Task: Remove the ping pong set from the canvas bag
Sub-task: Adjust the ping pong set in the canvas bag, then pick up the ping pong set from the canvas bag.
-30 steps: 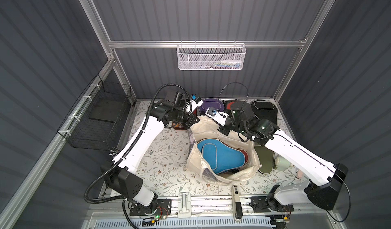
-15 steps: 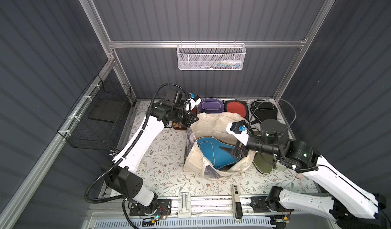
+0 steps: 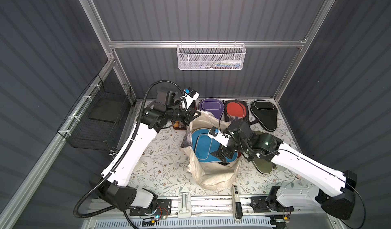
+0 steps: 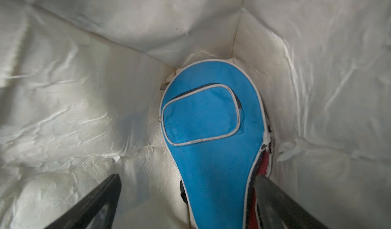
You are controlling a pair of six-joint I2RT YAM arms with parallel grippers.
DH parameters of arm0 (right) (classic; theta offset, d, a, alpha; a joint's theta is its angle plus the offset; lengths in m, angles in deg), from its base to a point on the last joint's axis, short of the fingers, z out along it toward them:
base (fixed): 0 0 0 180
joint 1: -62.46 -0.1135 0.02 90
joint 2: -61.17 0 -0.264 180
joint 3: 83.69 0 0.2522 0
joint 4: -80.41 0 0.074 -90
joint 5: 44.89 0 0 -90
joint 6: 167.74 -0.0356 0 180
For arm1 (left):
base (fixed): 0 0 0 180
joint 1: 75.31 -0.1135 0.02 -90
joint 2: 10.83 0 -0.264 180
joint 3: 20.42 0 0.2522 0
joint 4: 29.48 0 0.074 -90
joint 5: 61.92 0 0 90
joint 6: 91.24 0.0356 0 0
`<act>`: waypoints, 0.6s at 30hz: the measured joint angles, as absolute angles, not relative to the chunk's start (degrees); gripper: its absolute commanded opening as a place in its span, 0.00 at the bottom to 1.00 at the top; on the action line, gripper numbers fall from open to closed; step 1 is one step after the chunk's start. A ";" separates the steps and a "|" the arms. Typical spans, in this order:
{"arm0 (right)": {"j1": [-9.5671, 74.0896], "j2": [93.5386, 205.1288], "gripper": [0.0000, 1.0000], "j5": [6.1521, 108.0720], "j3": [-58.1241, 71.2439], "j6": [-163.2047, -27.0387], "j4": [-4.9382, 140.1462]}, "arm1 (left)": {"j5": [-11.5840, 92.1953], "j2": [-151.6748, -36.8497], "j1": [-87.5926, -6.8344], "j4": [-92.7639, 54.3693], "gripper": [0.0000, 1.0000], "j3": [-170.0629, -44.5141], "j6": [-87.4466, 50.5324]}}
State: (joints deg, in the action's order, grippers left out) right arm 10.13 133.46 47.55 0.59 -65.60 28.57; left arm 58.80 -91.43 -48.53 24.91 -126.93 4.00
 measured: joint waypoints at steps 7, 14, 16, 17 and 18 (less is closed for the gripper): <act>10.13 139.38 0.99 44.75 0.61 -69.46 30.03 | 59.89 -91.08 -49.03 21.41 0.00 -123.07 2.23; 10.43 145.09 0.99 42.33 0.61 -73.22 31.71 | 60.85 -91.04 -49.12 17.21 0.00 -119.85 0.54; 10.85 146.44 0.99 41.91 0.61 -74.38 31.89 | 61.20 -90.97 -49.10 16.45 0.00 -119.24 0.15; 11.24 147.06 0.99 41.74 0.61 -75.10 31.93 | 61.35 -90.88 -49.10 16.05 0.00 -118.93 -0.05; 11.72 147.54 0.99 41.60 0.59 -75.76 31.91 | 61.42 -90.77 -49.12 15.84 0.00 -118.72 -0.24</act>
